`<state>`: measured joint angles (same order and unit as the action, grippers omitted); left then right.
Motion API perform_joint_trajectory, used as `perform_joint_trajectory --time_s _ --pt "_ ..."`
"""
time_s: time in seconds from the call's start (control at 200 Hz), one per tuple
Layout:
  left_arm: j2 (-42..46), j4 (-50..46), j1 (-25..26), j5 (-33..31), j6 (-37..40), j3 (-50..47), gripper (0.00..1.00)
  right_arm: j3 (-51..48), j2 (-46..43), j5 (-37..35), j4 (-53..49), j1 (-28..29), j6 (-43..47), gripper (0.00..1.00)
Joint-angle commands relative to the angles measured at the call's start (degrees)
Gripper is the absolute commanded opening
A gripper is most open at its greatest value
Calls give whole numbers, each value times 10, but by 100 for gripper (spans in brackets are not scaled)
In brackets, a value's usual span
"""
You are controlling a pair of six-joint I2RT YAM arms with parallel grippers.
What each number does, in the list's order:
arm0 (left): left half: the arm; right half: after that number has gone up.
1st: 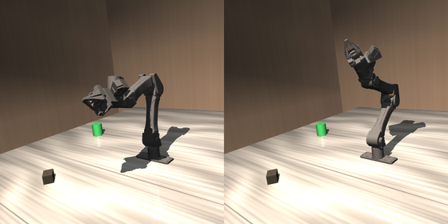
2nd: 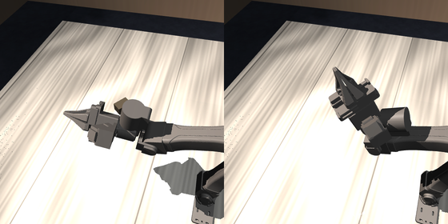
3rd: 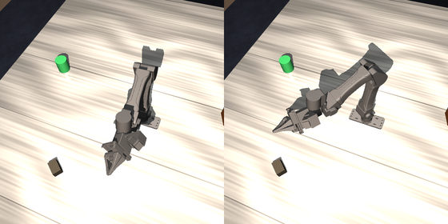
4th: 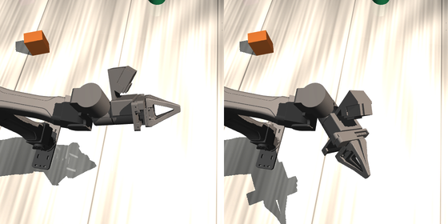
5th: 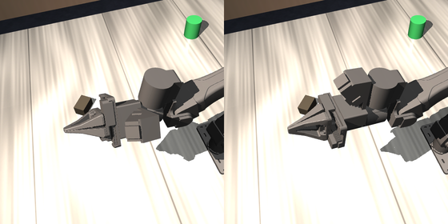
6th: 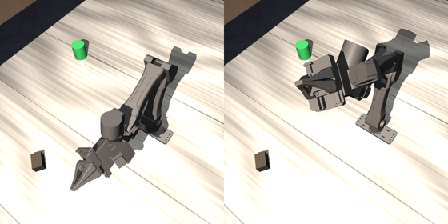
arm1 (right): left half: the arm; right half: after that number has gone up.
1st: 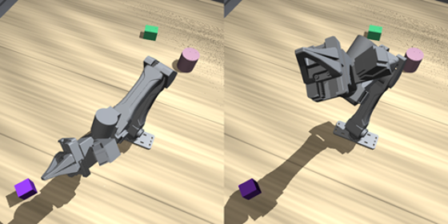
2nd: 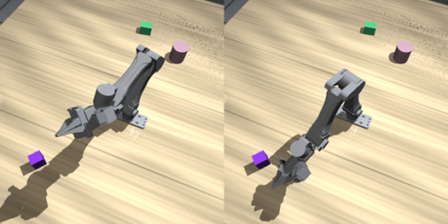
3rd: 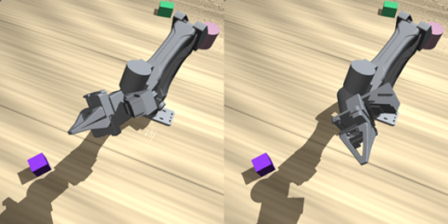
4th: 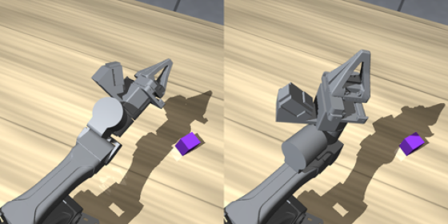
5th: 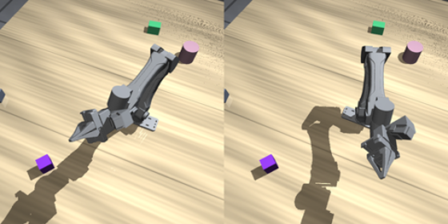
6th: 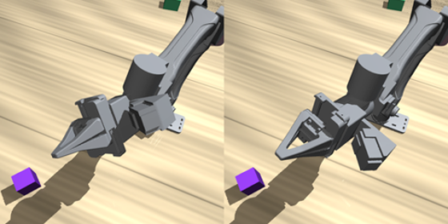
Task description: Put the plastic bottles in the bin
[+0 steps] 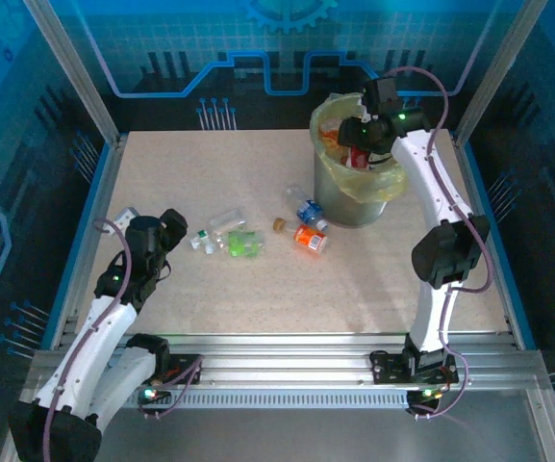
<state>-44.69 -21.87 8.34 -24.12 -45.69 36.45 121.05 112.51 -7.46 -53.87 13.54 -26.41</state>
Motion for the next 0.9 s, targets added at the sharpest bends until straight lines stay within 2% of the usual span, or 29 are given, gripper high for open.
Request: perform_joint_trajectory --time_s 0.0,0.385,0.896 --pt "-4 10 -6 7 20 -2 99 -6 -15 -10 -11 -3 -1 67" --pt "-8 16 -6 3 31 -1 99 -24 -59 -44 0 -3 12 100" --pt "-13 21 -6 12 45 0 99 -17 -130 -89 -3 27 51 100"
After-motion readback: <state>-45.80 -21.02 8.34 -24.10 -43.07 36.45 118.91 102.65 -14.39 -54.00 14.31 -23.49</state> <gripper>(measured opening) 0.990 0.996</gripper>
